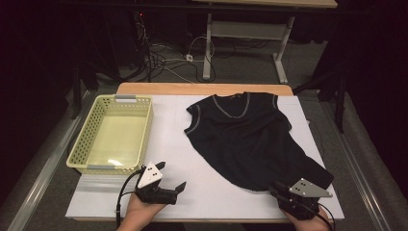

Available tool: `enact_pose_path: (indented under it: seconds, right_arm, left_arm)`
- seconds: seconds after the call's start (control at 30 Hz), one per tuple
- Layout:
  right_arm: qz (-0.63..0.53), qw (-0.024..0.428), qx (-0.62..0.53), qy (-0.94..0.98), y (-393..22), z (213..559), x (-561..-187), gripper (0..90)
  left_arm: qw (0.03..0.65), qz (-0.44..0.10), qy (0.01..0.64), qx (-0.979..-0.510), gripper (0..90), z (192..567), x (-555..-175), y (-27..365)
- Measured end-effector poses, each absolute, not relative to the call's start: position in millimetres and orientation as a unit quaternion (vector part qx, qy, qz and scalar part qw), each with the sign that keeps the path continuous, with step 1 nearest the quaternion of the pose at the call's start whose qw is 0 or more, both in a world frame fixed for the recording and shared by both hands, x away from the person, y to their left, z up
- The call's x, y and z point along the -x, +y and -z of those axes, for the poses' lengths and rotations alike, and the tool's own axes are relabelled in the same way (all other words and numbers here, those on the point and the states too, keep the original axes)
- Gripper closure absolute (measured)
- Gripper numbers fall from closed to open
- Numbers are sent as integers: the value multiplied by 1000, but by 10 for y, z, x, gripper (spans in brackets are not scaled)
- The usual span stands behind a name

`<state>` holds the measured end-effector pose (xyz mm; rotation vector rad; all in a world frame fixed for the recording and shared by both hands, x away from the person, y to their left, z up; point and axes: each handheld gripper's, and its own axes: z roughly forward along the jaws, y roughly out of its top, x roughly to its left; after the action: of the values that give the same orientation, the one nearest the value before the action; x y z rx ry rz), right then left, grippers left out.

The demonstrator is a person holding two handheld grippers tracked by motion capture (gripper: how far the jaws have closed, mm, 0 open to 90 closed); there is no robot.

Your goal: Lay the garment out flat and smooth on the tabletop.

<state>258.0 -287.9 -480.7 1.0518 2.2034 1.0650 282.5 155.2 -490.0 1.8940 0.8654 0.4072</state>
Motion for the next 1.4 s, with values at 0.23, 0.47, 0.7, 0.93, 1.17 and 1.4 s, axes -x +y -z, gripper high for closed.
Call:
enact_pose_path:
  seconds: [0.23,0.47,0.7,0.93,1.17,1.4]
  right_arm:
    - [-372,257,-366,814,-2864,4846,-2622,713]
    - [-360,270,-357,818,-2819,4844,-2619,881]
    - [-404,244,-330,817,-2711,4691,-2409,884]
    - [-461,258,-303,794,-2553,4382,-2291,890]
    - [-436,273,-405,756,-3088,4534,-2641,887]
    - [-414,257,-441,754,-3212,4670,-2740,649]
  left_arm:
    - [485,-169,353,-782,30,4902,-2824,1541]
    - [483,-167,354,-783,30,4903,-2828,1536]
    - [484,-167,355,-783,31,4903,-2828,1538]
    - [488,-167,353,-781,31,4903,-2822,1550]
    - [492,-166,351,-779,30,4904,-2817,1558]
    - [491,-166,351,-780,30,4903,-2818,1556]
